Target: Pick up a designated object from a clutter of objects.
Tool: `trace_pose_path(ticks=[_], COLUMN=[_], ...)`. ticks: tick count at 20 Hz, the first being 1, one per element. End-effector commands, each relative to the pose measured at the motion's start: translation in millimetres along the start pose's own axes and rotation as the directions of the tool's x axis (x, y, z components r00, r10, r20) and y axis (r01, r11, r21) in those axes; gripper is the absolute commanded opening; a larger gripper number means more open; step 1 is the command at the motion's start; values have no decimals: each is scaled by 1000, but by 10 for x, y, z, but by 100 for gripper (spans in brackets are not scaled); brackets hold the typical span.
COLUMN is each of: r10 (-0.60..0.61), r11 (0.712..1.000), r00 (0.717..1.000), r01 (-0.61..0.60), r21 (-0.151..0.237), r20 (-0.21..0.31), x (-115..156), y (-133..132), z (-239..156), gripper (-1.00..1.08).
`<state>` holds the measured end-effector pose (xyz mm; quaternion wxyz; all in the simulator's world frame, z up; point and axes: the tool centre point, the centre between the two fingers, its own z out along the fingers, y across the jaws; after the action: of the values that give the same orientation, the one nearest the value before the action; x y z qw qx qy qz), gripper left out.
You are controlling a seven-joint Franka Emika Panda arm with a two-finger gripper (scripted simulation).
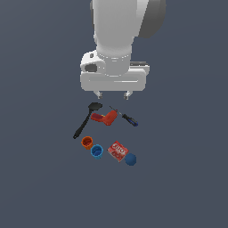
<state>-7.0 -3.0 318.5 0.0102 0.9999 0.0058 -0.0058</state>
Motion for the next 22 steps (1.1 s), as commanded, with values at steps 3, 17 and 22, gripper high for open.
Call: trace_pose_path(ticks=[3,17,22], r10=[-3,-14,35], r11=[1000,1000,999], r00=[1000,1000,999], r01=[3,14,-35], r21=[-2,-19,-11], r20=[0,4,3], x=[2,66,195], y=[2,39,87], z=[2,71,235], gripper=[100,100,100])
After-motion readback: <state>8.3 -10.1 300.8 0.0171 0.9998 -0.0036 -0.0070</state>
